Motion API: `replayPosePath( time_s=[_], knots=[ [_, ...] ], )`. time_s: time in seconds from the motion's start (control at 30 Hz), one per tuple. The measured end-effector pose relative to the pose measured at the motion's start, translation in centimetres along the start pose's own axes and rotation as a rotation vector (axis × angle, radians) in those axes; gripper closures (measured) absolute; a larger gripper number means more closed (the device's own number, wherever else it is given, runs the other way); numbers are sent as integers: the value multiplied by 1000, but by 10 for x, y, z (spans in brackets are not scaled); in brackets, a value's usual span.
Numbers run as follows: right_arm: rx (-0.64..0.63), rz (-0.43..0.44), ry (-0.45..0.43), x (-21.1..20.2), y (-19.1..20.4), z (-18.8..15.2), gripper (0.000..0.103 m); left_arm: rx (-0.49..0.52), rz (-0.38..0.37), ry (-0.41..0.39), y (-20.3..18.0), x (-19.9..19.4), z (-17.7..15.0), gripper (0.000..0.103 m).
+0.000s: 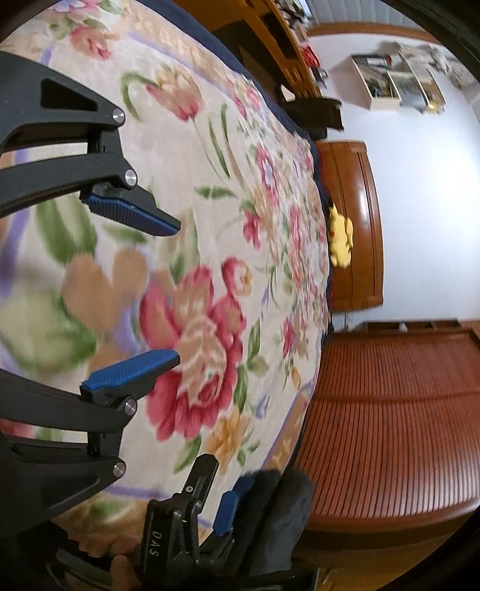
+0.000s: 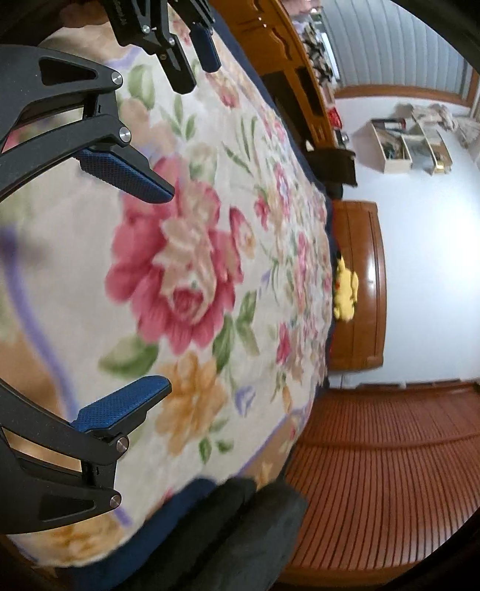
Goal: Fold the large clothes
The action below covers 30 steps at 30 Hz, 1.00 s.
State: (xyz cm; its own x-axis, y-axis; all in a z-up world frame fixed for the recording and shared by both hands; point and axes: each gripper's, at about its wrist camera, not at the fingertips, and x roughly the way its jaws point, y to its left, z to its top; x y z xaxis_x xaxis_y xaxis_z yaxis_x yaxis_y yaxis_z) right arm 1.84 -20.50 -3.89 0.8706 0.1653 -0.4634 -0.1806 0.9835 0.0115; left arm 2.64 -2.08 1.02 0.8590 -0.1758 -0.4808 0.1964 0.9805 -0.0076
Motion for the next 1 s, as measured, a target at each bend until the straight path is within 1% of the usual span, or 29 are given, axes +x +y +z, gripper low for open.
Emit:
replayPosePath(
  time_s=[0.2,0.33,0.57,0.67,1.0],
  knots=[
    [-15,47,-25,16,35,16,7,-31,73,-29,37,-5,3,40],
    [-12,67,-66,18,51,23,7,-54,115,-58,55,-12,1,40],
    [-51,60,-132,19,66,13,7,-103,146,-88,76,-19,-14,40],
    [-49,62,-136,20,66,9,7,-112,150,-89,81,-19,-19,40],
    [-53,61,-161,16,71,5,7,-118,152,-90,84,-18,-21,40]
  ],
)
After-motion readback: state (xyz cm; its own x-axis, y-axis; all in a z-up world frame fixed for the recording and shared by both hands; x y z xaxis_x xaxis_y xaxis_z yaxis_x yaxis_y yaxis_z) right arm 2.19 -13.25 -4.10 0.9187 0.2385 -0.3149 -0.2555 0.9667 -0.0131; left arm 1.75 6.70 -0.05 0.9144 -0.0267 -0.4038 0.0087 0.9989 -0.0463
